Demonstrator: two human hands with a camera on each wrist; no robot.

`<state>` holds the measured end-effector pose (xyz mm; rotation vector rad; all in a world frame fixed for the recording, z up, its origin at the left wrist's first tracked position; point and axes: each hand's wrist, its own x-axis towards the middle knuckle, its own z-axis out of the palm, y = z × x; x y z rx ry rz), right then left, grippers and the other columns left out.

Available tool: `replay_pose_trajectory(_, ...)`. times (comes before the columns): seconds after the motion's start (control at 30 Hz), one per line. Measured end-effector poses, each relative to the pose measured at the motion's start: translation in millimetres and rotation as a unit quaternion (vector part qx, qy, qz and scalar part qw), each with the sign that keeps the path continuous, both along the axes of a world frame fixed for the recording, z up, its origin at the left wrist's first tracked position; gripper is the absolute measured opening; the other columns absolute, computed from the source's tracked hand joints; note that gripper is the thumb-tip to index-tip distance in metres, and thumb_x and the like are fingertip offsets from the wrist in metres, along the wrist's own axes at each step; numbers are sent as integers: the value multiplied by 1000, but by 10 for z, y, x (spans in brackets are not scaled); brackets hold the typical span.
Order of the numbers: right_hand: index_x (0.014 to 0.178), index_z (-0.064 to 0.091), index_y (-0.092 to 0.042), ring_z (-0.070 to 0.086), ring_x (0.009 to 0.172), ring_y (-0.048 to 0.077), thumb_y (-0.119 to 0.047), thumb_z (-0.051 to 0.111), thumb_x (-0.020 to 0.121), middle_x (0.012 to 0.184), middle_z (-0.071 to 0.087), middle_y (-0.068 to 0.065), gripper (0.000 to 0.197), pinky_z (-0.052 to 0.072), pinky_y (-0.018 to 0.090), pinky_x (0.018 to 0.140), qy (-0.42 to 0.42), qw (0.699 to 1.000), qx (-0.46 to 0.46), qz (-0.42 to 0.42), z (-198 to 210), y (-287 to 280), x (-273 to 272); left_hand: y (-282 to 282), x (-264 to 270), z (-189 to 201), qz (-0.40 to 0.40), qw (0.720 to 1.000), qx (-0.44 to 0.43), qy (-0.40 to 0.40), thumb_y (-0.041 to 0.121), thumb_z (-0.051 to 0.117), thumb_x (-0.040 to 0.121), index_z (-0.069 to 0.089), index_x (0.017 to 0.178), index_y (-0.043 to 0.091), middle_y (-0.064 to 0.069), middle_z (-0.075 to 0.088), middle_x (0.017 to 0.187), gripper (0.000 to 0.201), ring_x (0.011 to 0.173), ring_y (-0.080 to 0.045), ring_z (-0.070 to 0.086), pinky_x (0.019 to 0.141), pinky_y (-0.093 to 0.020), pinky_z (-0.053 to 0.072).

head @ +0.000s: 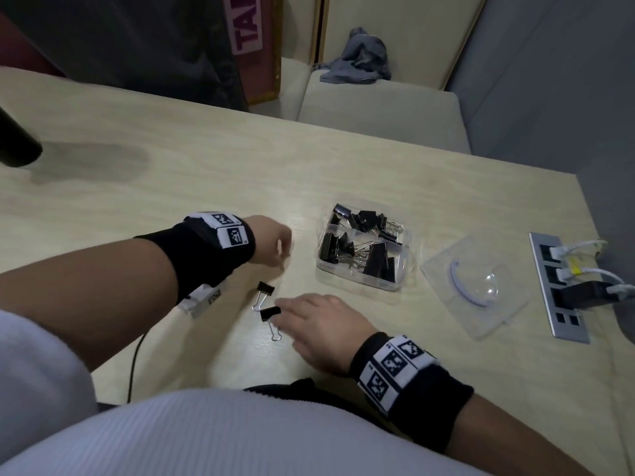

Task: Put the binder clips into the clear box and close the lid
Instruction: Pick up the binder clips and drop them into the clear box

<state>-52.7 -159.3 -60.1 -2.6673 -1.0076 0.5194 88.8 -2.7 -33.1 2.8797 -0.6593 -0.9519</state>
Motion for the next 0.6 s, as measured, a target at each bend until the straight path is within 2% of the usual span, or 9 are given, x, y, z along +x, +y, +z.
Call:
replay_pose_trajectory(0.07,140,41,-28,36,134,27,-23,53,91,157,27,-8,51,33,47,101,13,999,-25,42,-52,10,-23,80,-57,-52,-36,998,25,37,31,72,78,64,107,27,10,64,95,31,85,-14,57,75,-24,44)
replay_pose_trajectory(0.13,138,43,-28,33,137,28,-21,53,91,158,24,-10,49,33,48,101,16,997,-41,67,-97,-17,-27,127,-101,-103,-69,995,36,61,32,76,74,61,108,28,13,58,90,38,82,-13,55,74,-25,44)
replay_pose_trajectory(0.2,133,49,-26,39,134,29,-19,57,87,154,34,-8,47,36,48,98,14,996,-45,77,-111,-58,-35,140,-140,-139,-108,991,45,62,33,80,71,57,109,27,12,55,90,45,81,-14,53,70,-25,40)
replay_pose_trajectory(0.27,124,56,-23,51,121,32,-19,61,82,142,50,-3,43,43,47,90,-18,996,-47,72,-121,-82,-51,120,-171,-149,-144,987,54,55,30,77,73,55,110,25,7,57,96,43,82,-16,52,69,-24,36)
replay_pose_trajectory(0.33,119,56,-22,57,103,33,-17,60,80,122,60,3,39,46,44,83,-43,997,-48,37,-121,-83,-59,84,-180,-149,-158,985,59,42,26,72,79,56,109,22,1,61,104,34,88,-21,55,69,-27,38)
replay_pose_trajectory(0.4,117,55,-19,55,92,33,-12,58,80,108,59,7,38,46,41,75,-52,997,-52,-6,-124,-99,-54,42,-170,-150,-151,987,53,21,26,69,82,59,107,20,-3,62,108,28,95,-25,59,72,-31,42)
replay_pose_trajectory(0.5,114,53,-13,49,96,34,-5,53,85,111,51,10,30,43,39,70,-41,994,-75,-67,-95,-166,-33,-14,-167,-152,-133,990,51,-5,28,67,82,59,105,21,-3,59,108,26,96,-26,60,72,-33,46)
replay_pose_trajectory(0.6,113,50,-11,41,106,32,1,46,86,120,39,9,30,40,36,69,-21,985,-90,-143,-80,-246,-19,-55,-203,-193,-126,990,63,-29,31,70,78,59,100,19,-1,55,104,28,85,-24,56,68,-33,47)
